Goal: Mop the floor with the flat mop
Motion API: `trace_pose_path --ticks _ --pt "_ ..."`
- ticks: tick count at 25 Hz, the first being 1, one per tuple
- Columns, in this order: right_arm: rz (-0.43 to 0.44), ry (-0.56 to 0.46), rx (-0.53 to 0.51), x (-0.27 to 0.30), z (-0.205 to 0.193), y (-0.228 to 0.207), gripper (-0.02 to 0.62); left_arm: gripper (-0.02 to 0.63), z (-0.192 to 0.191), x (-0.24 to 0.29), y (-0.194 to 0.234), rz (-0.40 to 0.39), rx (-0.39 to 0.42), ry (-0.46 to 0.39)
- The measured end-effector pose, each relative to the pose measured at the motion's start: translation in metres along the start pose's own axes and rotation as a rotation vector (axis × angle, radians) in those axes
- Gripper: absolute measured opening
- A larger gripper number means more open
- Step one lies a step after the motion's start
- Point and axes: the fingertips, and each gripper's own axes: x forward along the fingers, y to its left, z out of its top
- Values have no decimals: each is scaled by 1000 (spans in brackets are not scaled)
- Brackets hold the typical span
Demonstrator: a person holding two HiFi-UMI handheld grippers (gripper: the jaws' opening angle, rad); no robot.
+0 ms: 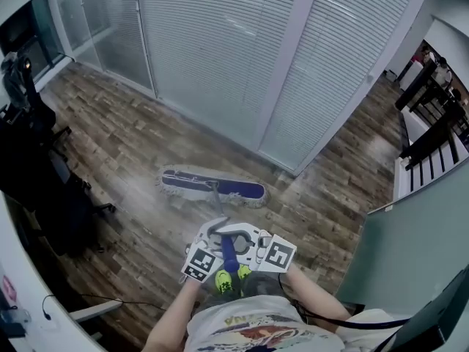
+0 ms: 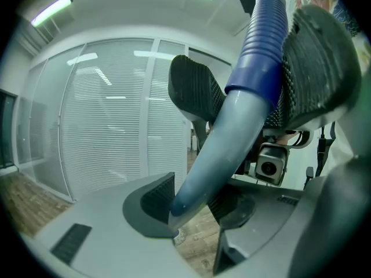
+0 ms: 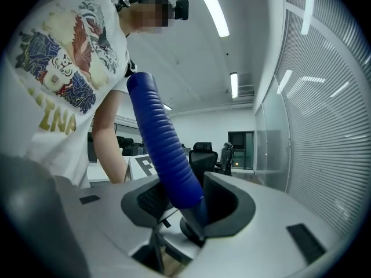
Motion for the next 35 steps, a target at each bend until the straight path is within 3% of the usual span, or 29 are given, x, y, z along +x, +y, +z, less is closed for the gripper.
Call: trace_pose_path --ticks 11,27,35 --pt "18 -4 -21 21 -11 -103 161 131 11 50 95 28 -1 9" --pt "22 -68 -32 51 -18 -349 161 126 56 178 304 70 10 48" --pt "3 -76 -20 60 -31 -400 161 126 50 206 347 47 37 70"
